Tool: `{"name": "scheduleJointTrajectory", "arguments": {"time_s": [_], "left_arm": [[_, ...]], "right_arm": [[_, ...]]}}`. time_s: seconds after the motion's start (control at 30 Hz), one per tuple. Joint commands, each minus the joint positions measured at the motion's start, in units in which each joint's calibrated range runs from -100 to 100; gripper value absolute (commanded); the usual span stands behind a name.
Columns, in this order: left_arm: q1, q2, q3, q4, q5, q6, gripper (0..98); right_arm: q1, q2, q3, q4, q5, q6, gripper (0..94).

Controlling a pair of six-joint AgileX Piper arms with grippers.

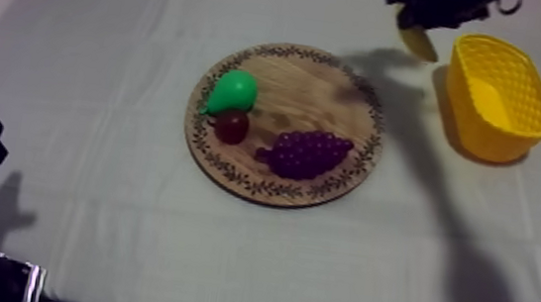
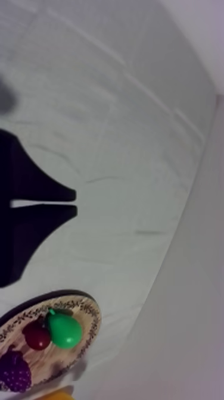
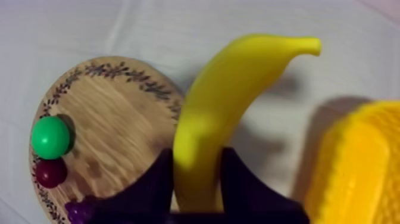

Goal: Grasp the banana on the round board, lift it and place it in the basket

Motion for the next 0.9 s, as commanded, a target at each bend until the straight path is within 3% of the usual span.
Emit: {"name": "scheduleJointTrajectory", "arguments": {"time_s": [0.0,0.53,0.87], "left_arm": [[-0.03,0.0,0.02,0.01,0.0,0.02,0.1],[-0.03,0.0,0.02,0.01,0.0,0.02,0.1],[-0.03,0.0,0.02,0.01,0.0,0.02,0.1]], "right_arm": [[2.35,-4.16,1.46,0.04,1.28,0.2,14.5],[14.15,-9.33,11.05,0.18,1.84,2.54,15.5],[16.8,-5.9,13.66,0.67,-1.63,3.25,15.8]]}}
